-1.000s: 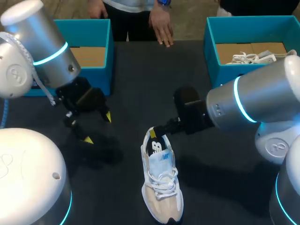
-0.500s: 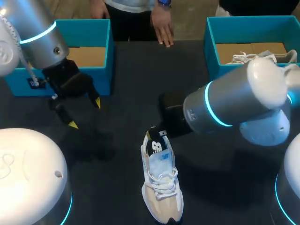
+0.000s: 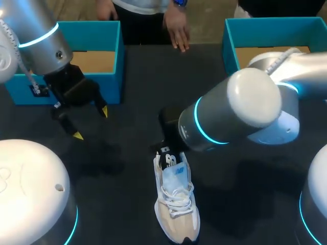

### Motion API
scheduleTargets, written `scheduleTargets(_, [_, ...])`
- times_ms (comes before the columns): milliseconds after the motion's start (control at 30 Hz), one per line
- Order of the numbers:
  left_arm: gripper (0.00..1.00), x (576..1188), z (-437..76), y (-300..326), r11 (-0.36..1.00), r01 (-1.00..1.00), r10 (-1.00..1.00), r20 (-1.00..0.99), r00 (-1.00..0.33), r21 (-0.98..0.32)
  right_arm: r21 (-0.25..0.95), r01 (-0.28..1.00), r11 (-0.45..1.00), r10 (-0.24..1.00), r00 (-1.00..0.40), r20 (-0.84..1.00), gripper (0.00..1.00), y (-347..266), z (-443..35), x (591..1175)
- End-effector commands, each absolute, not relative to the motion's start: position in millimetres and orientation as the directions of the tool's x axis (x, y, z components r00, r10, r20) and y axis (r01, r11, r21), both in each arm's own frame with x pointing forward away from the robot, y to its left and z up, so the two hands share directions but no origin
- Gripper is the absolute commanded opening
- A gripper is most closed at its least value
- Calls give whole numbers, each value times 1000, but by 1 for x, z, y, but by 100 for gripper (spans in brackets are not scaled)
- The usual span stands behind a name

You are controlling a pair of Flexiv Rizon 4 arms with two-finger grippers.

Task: Take the shoe out of the shoebox, open the shoe tongue, remove and reinsert the insole, then place the shoe into the shoebox

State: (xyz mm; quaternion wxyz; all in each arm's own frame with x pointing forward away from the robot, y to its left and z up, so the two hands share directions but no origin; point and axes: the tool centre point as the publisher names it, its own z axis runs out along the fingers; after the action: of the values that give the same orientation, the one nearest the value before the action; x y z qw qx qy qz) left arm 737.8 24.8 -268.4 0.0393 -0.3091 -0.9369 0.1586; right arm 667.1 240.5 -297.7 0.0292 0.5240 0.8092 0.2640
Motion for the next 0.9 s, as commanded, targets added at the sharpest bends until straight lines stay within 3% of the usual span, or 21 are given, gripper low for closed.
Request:
scheduleTargets(33, [100,743,-266,25,768,558,586,-9,-810,-315,459,836,303,881,-428,199,0,249,-316,672])
scheduleTargets(900, [100,774,-277,46,853,366,415,58,-908,-373,476,826,303,901,-411,140,0,216,-345,703])
